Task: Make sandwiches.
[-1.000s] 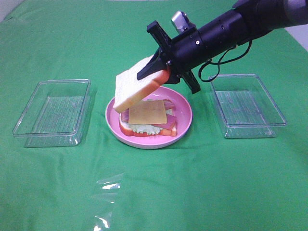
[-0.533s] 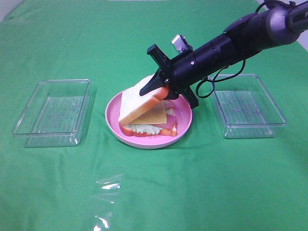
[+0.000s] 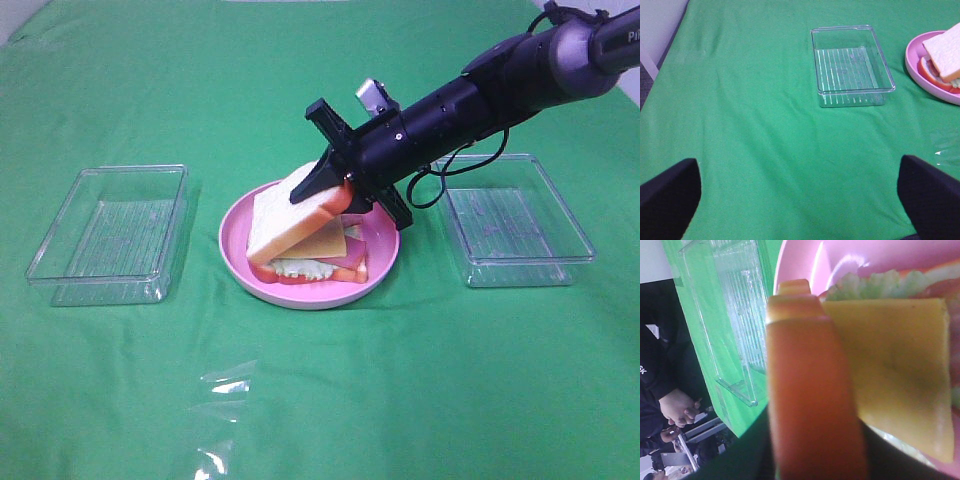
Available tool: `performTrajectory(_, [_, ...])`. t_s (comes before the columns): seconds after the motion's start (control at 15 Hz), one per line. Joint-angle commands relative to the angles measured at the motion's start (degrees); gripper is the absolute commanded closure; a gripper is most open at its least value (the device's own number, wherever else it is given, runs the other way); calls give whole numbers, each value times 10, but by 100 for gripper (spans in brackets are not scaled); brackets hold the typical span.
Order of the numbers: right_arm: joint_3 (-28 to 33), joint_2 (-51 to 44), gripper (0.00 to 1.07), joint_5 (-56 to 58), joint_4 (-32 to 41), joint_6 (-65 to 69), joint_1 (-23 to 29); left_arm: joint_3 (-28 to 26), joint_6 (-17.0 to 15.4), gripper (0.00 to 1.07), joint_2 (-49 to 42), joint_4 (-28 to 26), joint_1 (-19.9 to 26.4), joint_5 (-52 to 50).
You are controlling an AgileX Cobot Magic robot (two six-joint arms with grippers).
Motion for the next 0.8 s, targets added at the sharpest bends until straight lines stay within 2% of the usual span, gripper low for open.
performTrajectory(0.07, [1, -9, 40, 2, -26, -11, -1, 2, -3, 7, -10, -2, 2, -9])
performTrajectory(0.13, [1, -19, 25, 2, -61, -11, -1, 2, -3, 7, -10, -2, 2, -9])
performTrajectory(0.2, [1, -30, 23, 2, -87, -10, -1, 2, -3, 7, -10, -2, 2, -9])
performTrajectory(0.47, [1, -79, 23, 2, -199, 28, -1, 2, -3, 7, -10, -2, 2, -9])
performTrajectory(0.73, [1, -150, 23, 10, -397, 178, -2, 2, -3, 7, -10, -2, 2, -9])
performTrajectory(0.8, [1, -182, 23, 32, -472, 210, -2, 2, -3, 7, -10, -2, 2, -9])
